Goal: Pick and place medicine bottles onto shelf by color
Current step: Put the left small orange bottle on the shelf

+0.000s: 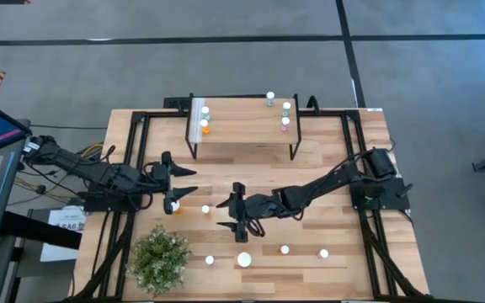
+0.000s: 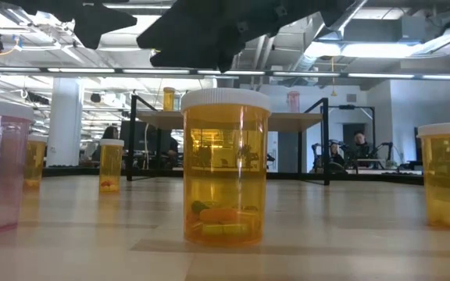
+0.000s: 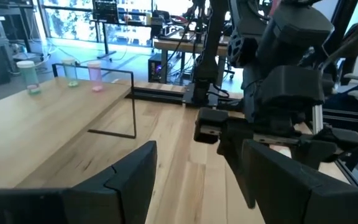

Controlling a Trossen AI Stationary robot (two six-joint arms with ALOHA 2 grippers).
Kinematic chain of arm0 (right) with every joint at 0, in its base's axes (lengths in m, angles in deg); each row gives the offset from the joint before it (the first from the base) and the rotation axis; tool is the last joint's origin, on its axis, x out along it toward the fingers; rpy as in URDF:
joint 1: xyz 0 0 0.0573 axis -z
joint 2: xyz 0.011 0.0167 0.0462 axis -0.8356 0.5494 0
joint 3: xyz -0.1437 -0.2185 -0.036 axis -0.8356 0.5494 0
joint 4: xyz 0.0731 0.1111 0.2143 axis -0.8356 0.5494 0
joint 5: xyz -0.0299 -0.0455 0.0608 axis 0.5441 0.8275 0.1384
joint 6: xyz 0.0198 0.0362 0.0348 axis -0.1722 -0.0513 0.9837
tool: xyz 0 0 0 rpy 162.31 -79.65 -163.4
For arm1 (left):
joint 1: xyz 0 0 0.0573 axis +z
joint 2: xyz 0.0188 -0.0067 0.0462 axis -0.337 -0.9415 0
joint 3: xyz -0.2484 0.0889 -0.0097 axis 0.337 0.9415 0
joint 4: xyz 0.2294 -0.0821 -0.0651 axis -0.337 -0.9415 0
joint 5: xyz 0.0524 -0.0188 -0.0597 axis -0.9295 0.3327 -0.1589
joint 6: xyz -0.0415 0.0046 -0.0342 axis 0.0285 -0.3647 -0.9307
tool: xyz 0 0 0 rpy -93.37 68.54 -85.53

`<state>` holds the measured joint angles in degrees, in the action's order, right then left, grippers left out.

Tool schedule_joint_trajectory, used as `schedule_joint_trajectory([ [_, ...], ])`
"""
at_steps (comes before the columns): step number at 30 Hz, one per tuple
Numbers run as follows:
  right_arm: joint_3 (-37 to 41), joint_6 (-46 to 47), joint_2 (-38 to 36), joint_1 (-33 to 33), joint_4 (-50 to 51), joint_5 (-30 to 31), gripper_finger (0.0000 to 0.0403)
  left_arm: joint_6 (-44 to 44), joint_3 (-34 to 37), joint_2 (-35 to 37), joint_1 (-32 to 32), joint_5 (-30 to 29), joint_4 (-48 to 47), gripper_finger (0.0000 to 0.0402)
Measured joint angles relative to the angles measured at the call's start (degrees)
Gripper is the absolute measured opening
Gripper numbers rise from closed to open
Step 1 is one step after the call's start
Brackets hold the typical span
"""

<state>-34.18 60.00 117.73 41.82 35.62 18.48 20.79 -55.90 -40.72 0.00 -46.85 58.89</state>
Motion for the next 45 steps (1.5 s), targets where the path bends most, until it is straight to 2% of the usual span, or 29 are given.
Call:
schedule_joint_trajectory([
  [36,-0.8,4.9,0.5,1.2,0.4,-0.2,0.0270,-0.4,0.0,0.0,0.0,0.0,0.6,0.0224],
  [41,-3.8,5.0,3.4,1.7,0.9,-2.5,0.0270,-0.5,0.0,0.0,0.0,0.0,0.7,0.0224],
  [45,-7.9,4.9,6.7,2.6,5.8,-2.9,0.0270,-0.4,0.0,0.2,0.0,1.2,0.8,0.0224],
])
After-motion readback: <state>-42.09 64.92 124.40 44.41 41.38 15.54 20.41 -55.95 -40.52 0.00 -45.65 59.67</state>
